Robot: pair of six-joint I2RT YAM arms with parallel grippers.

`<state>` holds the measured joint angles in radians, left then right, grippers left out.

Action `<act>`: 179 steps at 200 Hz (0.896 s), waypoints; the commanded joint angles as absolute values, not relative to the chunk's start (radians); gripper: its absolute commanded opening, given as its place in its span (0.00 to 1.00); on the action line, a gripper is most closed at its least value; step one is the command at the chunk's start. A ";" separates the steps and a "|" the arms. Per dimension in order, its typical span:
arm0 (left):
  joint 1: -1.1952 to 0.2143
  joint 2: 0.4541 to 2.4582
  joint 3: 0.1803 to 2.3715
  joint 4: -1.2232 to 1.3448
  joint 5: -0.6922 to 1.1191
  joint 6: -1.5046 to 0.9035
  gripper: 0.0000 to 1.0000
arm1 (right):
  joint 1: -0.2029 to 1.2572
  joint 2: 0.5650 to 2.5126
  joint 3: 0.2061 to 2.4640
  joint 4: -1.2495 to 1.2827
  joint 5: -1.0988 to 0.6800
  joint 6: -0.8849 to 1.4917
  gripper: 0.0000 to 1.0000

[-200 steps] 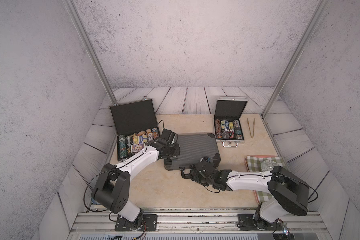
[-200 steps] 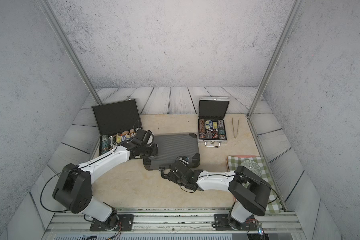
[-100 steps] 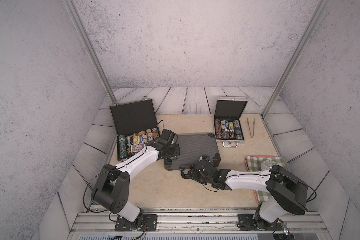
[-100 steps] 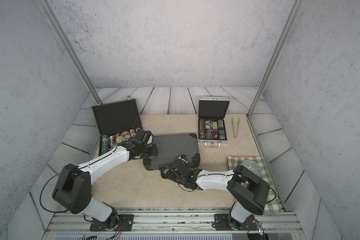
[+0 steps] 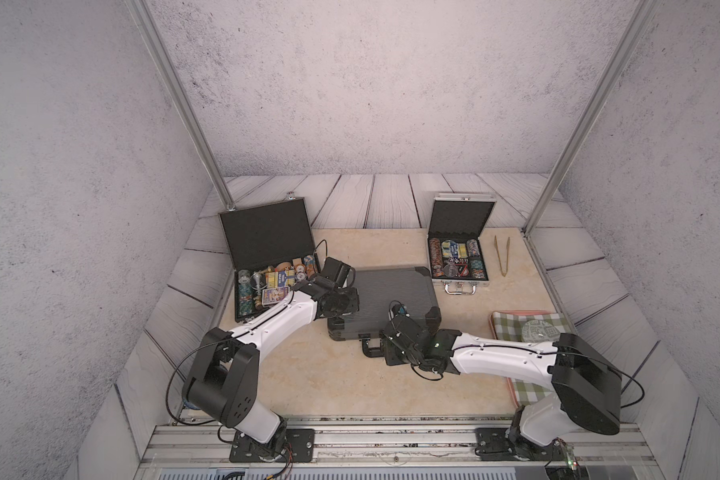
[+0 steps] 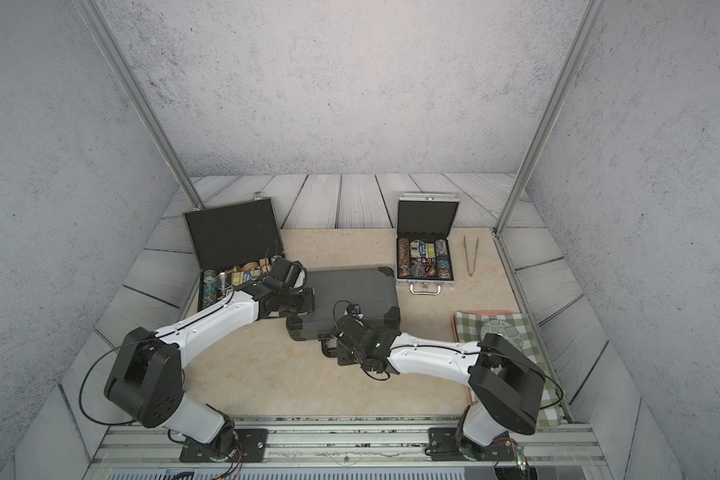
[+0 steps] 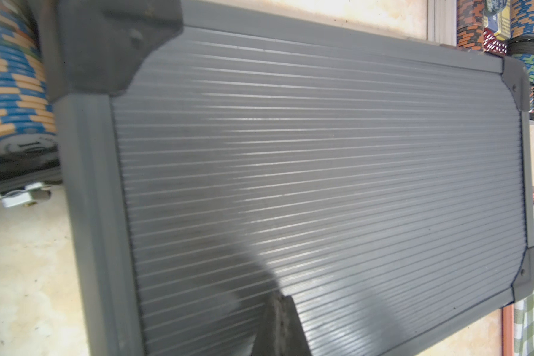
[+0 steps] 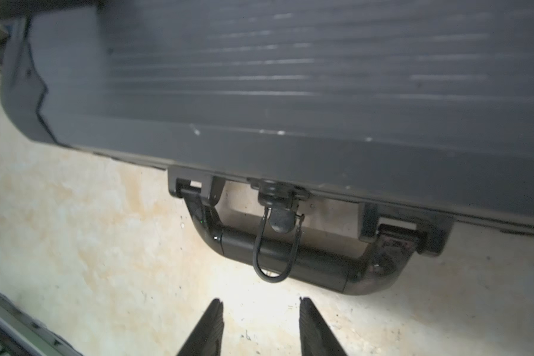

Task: Close the poker set cases
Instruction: Fasten the fastener on the poker set case.

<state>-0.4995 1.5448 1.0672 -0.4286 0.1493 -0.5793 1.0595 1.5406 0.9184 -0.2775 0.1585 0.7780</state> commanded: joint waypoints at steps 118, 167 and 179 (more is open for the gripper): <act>-0.474 1.557 1.088 -0.581 0.098 -0.553 0.00 | 1.159 1.750 1.041 -0.433 0.435 0.400 0.58; -0.469 1.551 1.086 -0.584 0.095 -0.551 0.00 | 1.164 1.775 1.031 -0.421 0.581 0.390 0.55; -0.469 1.552 1.086 -0.582 0.095 -0.552 0.00 | 1.164 1.771 1.022 -0.406 0.606 0.391 0.53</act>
